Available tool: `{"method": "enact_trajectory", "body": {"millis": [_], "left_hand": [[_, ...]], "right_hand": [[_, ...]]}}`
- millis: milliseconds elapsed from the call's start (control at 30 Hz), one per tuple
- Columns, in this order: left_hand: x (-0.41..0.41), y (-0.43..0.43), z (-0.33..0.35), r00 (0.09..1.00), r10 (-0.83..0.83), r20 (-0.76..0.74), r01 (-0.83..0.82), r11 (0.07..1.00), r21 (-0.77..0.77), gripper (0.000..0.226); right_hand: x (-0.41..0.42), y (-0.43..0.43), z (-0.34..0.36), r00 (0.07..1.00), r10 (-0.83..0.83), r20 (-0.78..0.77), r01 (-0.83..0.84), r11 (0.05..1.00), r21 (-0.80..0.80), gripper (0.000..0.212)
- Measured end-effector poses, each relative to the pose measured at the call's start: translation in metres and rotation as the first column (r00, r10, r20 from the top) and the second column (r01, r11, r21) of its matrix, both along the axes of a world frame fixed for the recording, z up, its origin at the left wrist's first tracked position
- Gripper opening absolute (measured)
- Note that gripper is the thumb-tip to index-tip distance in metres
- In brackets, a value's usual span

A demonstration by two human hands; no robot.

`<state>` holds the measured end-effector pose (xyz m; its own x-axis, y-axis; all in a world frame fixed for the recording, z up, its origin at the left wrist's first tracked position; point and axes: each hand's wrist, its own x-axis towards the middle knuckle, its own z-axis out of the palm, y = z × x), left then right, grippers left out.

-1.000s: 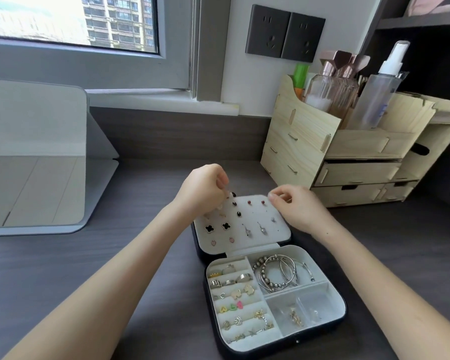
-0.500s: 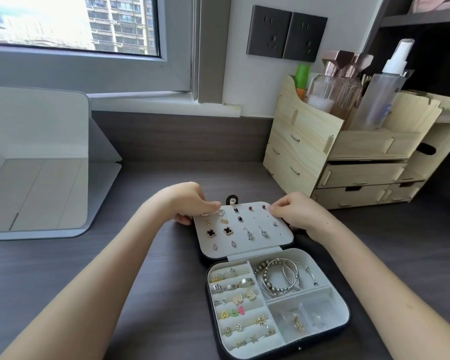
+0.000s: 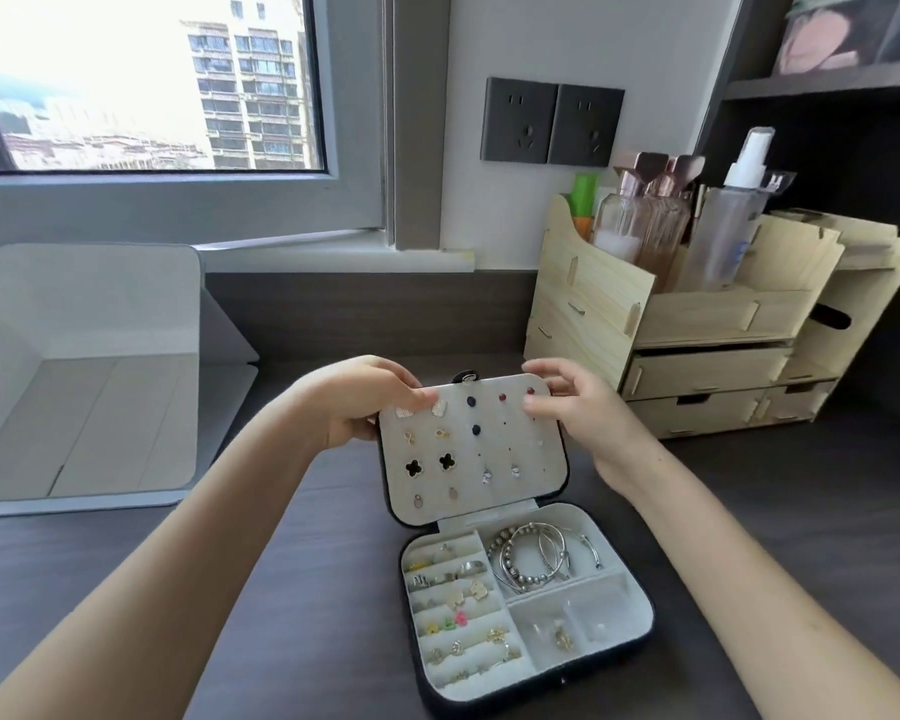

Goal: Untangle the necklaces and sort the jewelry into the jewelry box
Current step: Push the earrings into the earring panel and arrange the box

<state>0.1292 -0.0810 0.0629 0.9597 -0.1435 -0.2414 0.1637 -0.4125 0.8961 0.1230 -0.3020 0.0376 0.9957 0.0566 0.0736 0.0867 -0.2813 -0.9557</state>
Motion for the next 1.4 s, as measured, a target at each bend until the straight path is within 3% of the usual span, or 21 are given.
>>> {"method": "enact_trajectory", "body": {"millis": [100, 167, 233, 433, 700, 867, 933, 1233, 1400], "left_hand": [[-0.003, -0.003, 0.013, 0.994, 0.014, 0.111, -0.019, 0.999, 0.045, 0.009], [-0.007, -0.007, 0.017, 0.985, 0.014, 0.172, -0.026, 0.998, 0.065, 0.011], [-0.013, -0.010, 0.019, 0.975, 0.001, 0.223, -0.020, 0.997, 0.081, 0.011], [-0.047, -0.019, 0.017, 0.895, -0.032, 0.446, -0.067, 0.977, 0.204, 0.012], [-0.101, -0.025, -0.010, 0.621, -0.175, 0.764, -0.116, 0.943, 0.311, 0.018], [-0.125, -0.027, -0.040, 0.455, -0.296, 0.840, -0.096, 0.921, 0.377, 0.015], [-0.131, -0.027, -0.054, 0.400, -0.359, 0.843, -0.114, 0.893, 0.435, 0.017], [-0.142, -0.027, -0.087, 0.327, -0.393, 0.859, -0.129, 0.882, 0.453, 0.020], [-0.144, -0.025, -0.086, 0.375, -0.362, 0.854, -0.010, 0.919, 0.394, 0.024]], "right_hand": [[-0.005, 0.007, 0.015, 0.955, 0.095, 0.280, -0.028, 0.971, -0.235, 0.043], [-0.009, 0.014, 0.024, 0.880, 0.169, 0.444, 0.030, 0.913, -0.407, 0.033], [-0.015, 0.020, 0.032, 0.813, 0.205, 0.544, 0.098, 0.874, -0.476, 0.018], [-0.037, 0.019, 0.040, 0.788, 0.185, 0.587, 0.068, 0.922, -0.381, 0.010], [-0.092, 0.003, 0.020, 0.562, 0.312, 0.766, 0.172, 0.862, -0.477, 0.011], [-0.125, -0.007, -0.017, 0.330, 0.492, 0.806, 0.420, 0.688, -0.592, 0.008], [-0.135, -0.012, -0.030, 0.280, 0.553, 0.785, 0.443, 0.651, -0.616, 0.004], [-0.150, -0.016, -0.066, 0.304, 0.582, 0.754, 0.432, 0.621, -0.654, 0.006], [-0.153, -0.018, -0.068, 0.309, 0.574, 0.758, 0.396, 0.647, -0.652, 0.006]]}}
